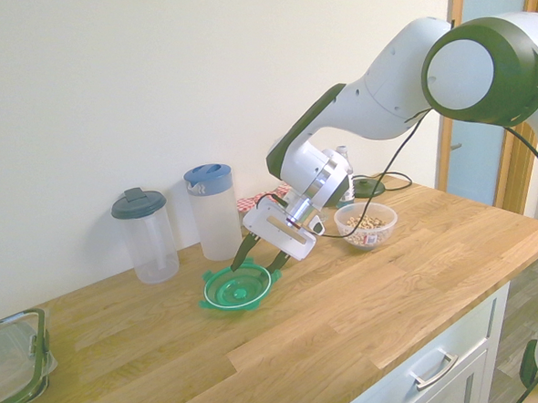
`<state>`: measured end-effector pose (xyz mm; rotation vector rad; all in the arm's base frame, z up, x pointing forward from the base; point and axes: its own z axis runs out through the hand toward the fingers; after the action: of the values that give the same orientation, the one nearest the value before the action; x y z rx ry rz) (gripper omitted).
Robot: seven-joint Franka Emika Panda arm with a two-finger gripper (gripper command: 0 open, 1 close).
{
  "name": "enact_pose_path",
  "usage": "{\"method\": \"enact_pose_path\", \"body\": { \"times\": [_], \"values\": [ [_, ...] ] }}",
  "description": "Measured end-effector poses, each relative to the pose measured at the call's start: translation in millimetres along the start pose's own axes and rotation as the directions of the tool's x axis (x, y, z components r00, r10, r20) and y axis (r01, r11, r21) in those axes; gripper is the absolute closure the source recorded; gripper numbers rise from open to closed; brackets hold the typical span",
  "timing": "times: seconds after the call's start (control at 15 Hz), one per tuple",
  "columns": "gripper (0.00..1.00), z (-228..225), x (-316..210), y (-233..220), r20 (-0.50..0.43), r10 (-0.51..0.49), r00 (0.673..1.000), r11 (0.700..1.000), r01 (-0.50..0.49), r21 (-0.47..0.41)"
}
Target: Cover the lid of food container
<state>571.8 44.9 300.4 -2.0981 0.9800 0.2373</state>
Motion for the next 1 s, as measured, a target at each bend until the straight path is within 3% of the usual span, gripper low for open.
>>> {"method": "enact_pose_path", "body": {
  "times": [1.0],
  "values": [
    [1.00, -2, 7, 20, -0.006, 0.027, 1.000, 1.000, -0.027, -0.007]
  ]
}}
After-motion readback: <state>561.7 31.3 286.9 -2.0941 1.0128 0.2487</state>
